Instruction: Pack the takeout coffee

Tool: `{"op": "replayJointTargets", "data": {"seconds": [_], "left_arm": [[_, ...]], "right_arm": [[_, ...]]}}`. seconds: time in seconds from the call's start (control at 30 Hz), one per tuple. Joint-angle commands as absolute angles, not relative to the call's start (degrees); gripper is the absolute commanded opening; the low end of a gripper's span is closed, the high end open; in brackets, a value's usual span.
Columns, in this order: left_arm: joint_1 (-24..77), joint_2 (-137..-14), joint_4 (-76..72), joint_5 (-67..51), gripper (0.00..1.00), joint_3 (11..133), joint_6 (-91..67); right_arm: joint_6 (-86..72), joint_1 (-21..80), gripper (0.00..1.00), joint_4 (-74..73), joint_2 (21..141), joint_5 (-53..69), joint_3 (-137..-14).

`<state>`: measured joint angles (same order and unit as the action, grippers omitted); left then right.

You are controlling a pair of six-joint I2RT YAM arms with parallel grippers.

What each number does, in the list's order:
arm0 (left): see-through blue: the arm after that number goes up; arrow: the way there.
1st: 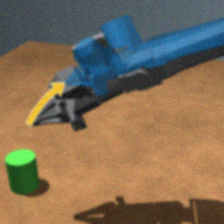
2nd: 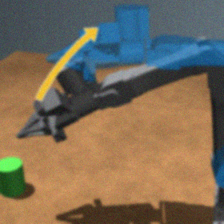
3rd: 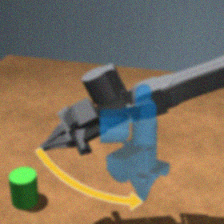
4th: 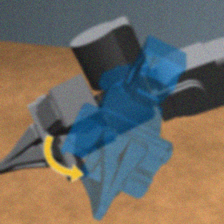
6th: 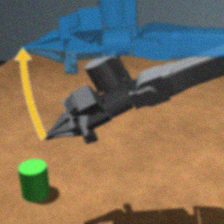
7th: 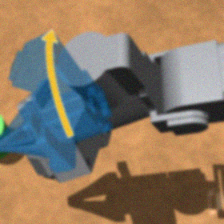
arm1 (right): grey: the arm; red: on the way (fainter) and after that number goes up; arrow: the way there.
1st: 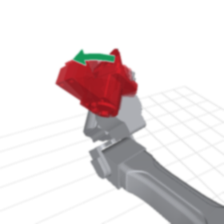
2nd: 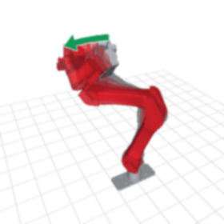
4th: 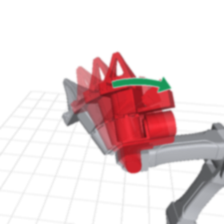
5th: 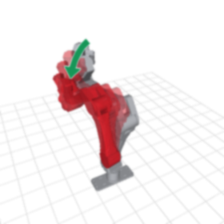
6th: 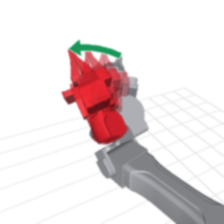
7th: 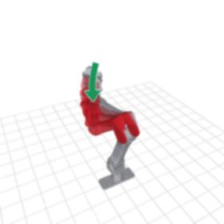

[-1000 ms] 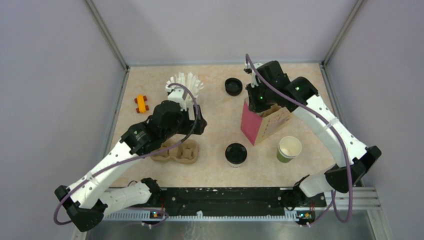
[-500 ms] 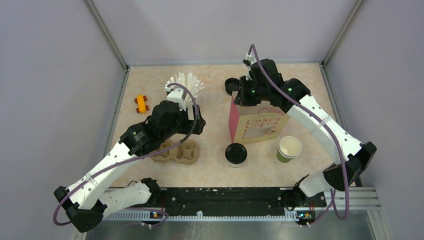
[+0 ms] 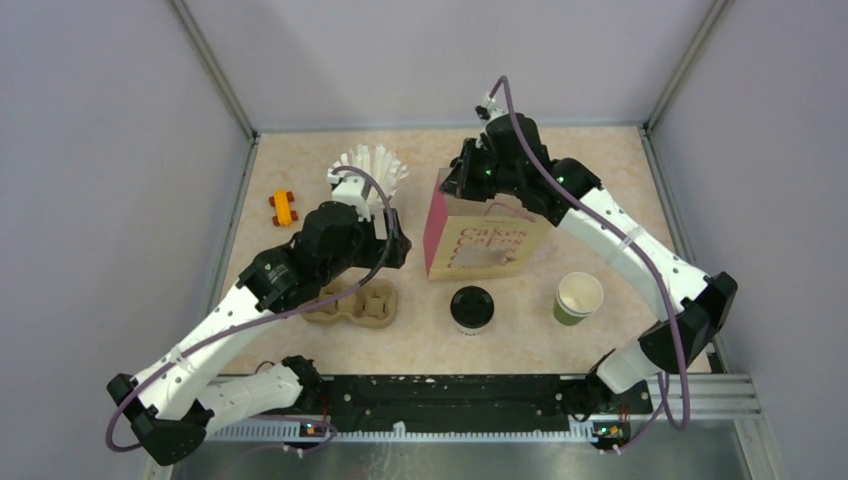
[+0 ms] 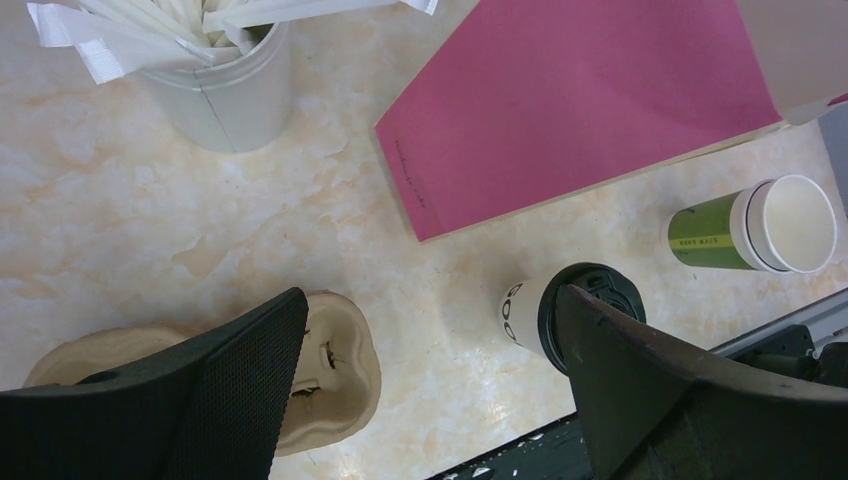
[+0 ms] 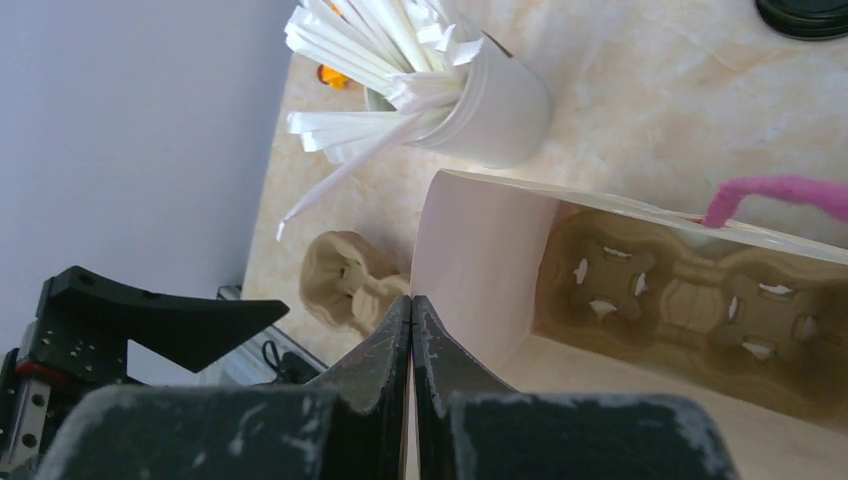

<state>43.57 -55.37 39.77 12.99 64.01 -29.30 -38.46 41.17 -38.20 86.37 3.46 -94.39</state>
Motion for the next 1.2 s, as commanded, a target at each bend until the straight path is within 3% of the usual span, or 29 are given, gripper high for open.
{"op": "replayJointTargets", "data": {"seconds": [0.0, 0.2, 0.5, 0.93, 1.17], "left_arm": [[43.42, -53.56, 37.88, 14.11, 0.99, 63.89, -30.92], [43.42, -53.56, 39.0, 16.28, 0.99, 65.88, -29.59], [43.42, -57.08, 40.65, 15.37, 0.99, 72.2, -30.49], [43.33, -66.99, 43.05, 13.41, 0.98, 82.76, -37.17], [42.77, -70.96, 43.99, 15.69, 0.98, 85.51, -37.85]], "right_arm": [[-41.8, 42.85, 0.04, -32.17, 88.41, 5.51, -95.81], [-34.2, 43.07, 0.37, -42.15, 88.49, 4.53, -103.54], [-22.37, 43.07, 0.7, -50.97, 76.02, 7.81, -102.48], [-22.11, 45.74, 0.71, -54.18, 54.54, 7.91, -79.58], [-17.9, 53.99, 0.71, -50.21, 52.13, 3.06, -71.52]]}}
